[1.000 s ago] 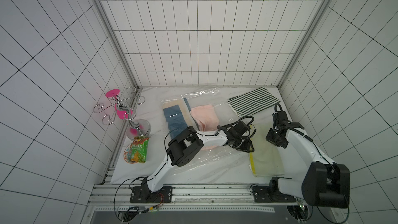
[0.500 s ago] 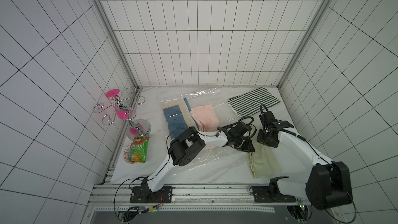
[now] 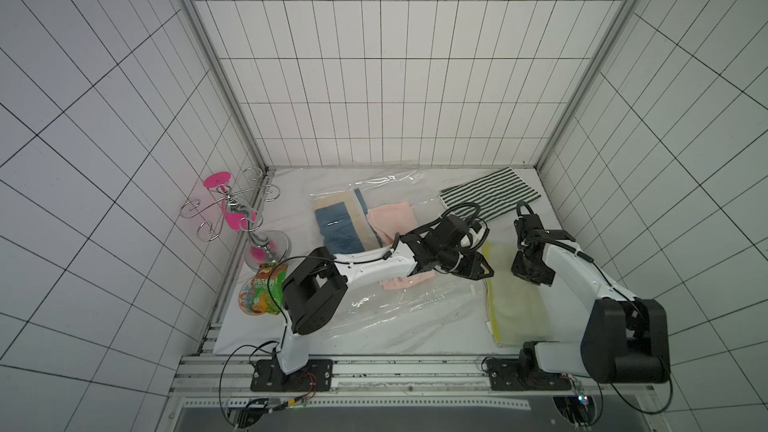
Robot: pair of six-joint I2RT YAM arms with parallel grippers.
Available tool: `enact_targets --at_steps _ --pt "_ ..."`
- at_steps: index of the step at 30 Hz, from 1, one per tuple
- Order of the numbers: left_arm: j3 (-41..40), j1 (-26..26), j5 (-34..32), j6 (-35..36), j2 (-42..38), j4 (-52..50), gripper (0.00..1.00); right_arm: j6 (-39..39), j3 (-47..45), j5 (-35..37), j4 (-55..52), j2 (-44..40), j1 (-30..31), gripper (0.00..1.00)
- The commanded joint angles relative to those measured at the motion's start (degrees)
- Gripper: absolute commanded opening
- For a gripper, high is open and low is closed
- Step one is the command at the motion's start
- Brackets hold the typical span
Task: Place the folded towel into the vacuum bag
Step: Pick up the towel from the center of the board.
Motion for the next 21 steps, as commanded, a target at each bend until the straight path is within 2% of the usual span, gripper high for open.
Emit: enact_targets --at_steps 1,5,11,16,21 --pt "-4.03 1.60 -2.65 3.20 -4.56 -4.28 0.36 0.35 5.56 9.02 -3.79 0.12 2.78 0.00" --pt "-10.16 5.52 -5.05 4.85 -10.93 -6.66 0.36 0.71 5.08 10.66 -3.87 2.55 8.06 0.01" --pt "-18.23 10.06 -7.47 6.68 -19.43 -9.14 0.36 3.33 0.34 7.55 -2.59 5.47 14.54 0.02" --pt "-20.60 11.02 -9.21 7.78 -23.57 -11.72 0.36 5.96 -1.35 7.10 -3.29 4.68 17.92 0.02" --pt "-23.00 11.54 -11.01 8.04 -25.69 -13.32 0.36 8.42 0.52 10.50 -7.56 2.72 21.77 0.01"
